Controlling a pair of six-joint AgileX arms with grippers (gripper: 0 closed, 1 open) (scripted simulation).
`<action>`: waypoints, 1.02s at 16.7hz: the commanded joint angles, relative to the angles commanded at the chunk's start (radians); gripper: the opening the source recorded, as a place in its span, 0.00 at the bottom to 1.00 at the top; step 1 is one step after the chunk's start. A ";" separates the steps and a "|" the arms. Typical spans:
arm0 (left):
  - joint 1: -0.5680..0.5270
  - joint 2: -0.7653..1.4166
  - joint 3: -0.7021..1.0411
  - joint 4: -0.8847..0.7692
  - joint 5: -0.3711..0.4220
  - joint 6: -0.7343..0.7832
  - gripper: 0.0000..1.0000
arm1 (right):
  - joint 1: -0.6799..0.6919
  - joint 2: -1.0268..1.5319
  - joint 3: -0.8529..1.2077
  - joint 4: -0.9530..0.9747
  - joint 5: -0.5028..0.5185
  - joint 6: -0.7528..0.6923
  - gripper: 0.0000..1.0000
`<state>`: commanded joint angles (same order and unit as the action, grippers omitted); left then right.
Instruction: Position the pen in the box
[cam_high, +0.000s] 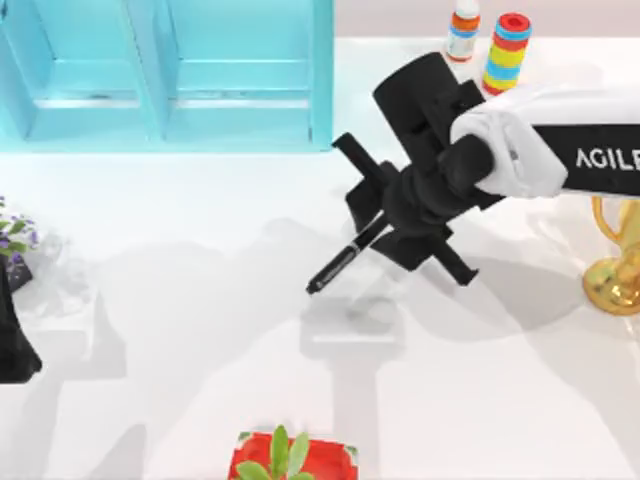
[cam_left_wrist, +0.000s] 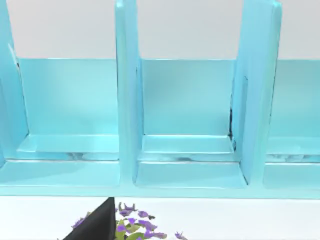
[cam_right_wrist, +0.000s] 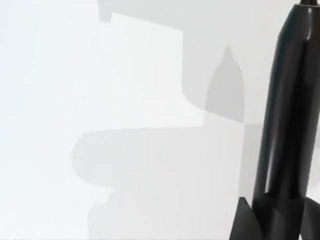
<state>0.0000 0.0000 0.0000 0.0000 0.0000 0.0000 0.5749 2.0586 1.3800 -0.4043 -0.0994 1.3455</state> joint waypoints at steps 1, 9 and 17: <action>0.000 0.000 0.000 0.000 0.000 0.000 1.00 | 0.000 -0.012 0.020 -0.046 0.000 -0.001 0.00; 0.000 0.000 0.000 0.000 0.000 0.000 1.00 | -0.002 -0.096 0.133 -0.245 -0.002 -0.005 0.00; 0.000 0.000 0.000 0.000 0.000 0.000 1.00 | -0.114 -0.231 0.166 -0.263 -0.020 -0.002 0.00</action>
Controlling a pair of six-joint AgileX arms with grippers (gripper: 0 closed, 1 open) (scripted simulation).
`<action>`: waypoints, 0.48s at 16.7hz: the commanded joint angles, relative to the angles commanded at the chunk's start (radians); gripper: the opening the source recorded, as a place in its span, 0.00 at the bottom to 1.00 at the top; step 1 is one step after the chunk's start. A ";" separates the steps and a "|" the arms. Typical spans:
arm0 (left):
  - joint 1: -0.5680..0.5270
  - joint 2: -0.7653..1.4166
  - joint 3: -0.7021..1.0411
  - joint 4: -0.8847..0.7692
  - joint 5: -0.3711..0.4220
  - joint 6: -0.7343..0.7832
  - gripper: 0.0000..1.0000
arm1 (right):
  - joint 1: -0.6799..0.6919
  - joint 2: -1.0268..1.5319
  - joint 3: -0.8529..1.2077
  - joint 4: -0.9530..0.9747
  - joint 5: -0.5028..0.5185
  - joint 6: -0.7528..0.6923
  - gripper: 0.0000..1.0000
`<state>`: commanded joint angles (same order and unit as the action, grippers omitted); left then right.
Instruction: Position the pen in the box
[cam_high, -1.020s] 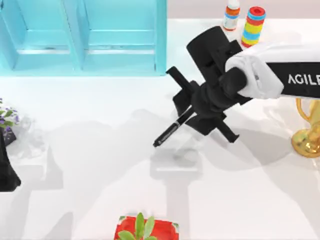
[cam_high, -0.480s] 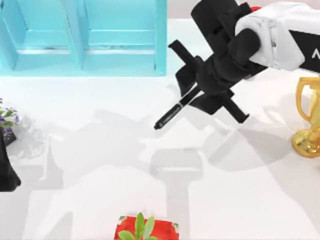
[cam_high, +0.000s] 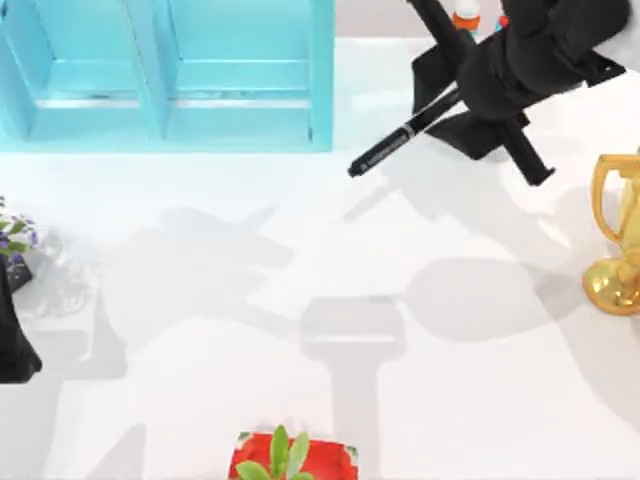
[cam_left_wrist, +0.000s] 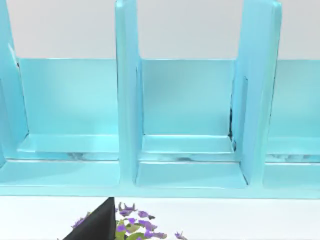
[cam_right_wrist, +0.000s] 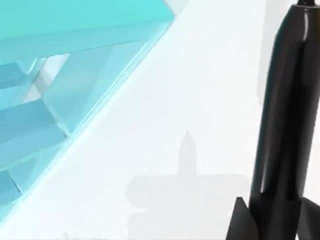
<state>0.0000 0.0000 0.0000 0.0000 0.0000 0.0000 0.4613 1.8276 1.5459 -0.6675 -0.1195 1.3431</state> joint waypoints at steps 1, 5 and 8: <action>0.000 0.000 0.000 0.000 0.000 0.000 1.00 | -0.049 -0.044 0.004 -0.007 -0.006 -0.002 0.00; 0.000 0.000 0.000 0.000 0.000 0.000 1.00 | -0.327 -0.197 -0.024 -0.034 -0.041 -0.044 0.00; 0.000 0.000 0.000 0.000 0.000 0.000 1.00 | -0.577 -0.271 -0.084 -0.050 -0.085 -0.115 0.00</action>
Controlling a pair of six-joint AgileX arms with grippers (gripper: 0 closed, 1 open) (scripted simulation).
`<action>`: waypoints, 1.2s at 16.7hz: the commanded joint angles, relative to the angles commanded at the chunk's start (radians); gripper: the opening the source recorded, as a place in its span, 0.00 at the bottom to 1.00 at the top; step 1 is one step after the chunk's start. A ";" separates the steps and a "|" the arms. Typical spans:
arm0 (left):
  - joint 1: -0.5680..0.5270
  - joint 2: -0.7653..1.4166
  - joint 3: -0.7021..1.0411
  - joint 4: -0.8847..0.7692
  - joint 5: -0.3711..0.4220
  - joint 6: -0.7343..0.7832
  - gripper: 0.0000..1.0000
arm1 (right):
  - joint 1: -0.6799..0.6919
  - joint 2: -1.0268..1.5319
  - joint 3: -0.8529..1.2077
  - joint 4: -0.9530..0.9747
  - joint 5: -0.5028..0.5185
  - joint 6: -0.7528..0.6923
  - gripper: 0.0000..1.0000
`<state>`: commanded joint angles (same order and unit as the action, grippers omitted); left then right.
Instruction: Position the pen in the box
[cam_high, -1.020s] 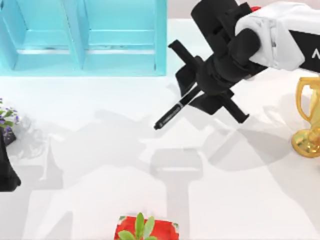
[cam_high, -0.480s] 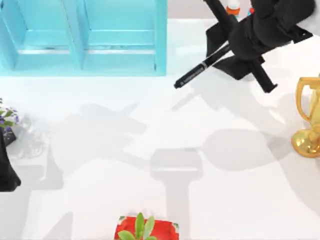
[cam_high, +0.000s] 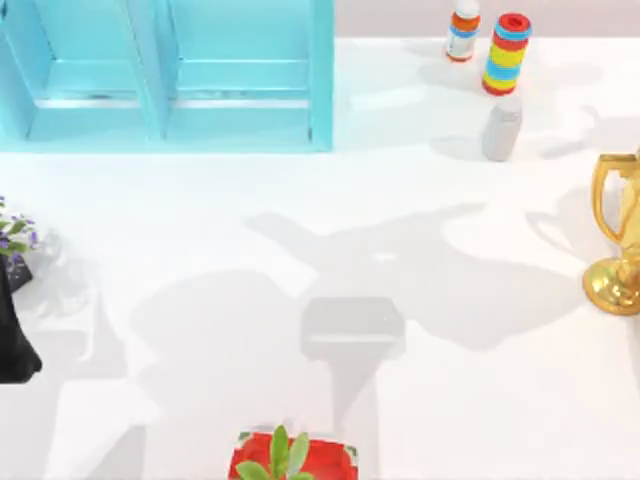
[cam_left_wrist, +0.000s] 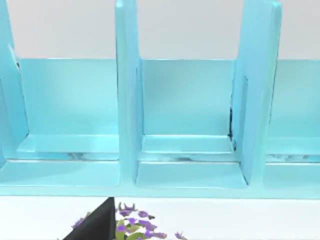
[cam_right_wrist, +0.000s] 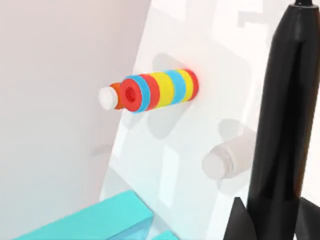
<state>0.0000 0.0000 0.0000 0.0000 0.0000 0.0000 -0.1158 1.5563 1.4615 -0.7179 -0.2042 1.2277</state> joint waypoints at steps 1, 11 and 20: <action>0.000 0.000 0.000 0.000 0.000 0.000 1.00 | -0.084 -0.016 -0.024 -0.005 -0.018 -0.031 0.00; 0.000 0.000 0.000 0.000 0.000 0.000 1.00 | -0.693 0.029 -0.291 -0.075 -0.148 -0.397 0.00; 0.000 0.000 0.000 0.000 0.000 0.000 1.00 | -0.676 0.044 -0.309 -0.071 -0.142 -0.393 0.00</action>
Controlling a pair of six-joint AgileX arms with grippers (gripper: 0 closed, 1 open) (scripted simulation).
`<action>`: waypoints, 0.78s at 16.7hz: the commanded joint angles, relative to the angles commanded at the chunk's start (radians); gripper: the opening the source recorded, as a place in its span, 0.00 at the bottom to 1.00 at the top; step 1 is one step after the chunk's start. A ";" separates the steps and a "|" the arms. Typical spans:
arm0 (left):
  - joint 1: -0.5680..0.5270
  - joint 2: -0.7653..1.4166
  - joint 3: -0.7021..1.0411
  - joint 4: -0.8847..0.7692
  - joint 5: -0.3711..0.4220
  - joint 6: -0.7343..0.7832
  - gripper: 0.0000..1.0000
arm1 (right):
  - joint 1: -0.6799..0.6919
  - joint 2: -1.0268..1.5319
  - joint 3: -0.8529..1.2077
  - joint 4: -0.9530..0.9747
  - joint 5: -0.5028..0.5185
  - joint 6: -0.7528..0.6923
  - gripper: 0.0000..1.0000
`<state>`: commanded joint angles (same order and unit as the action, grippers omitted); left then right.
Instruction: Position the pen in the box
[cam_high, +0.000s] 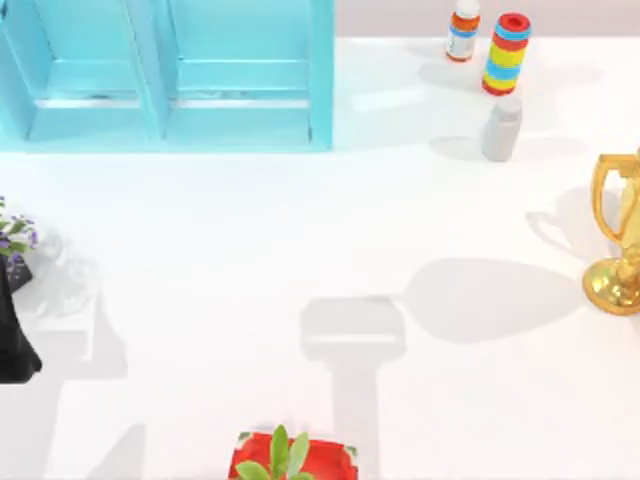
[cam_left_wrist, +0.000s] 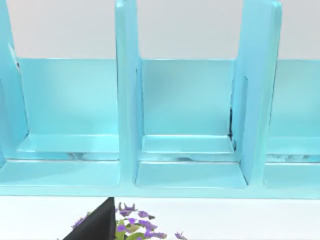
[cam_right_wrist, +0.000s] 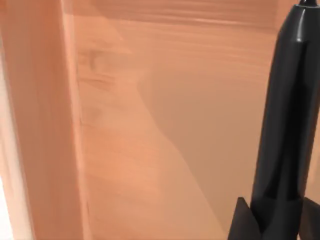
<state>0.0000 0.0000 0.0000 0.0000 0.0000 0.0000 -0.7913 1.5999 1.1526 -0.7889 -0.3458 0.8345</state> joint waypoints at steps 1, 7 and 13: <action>0.000 0.000 0.000 0.000 0.000 0.000 1.00 | 0.031 0.001 -0.003 0.010 0.004 0.018 0.00; 0.000 0.000 0.000 0.000 0.000 0.000 1.00 | 0.174 0.021 -0.069 0.135 0.029 0.127 0.00; 0.000 0.000 0.000 0.000 0.000 0.000 1.00 | 0.127 0.038 -0.157 0.236 0.040 0.129 0.00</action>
<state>0.0000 0.0000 0.0000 0.0000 0.0000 0.0000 -0.6639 1.6382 0.9957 -0.5529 -0.3062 0.9640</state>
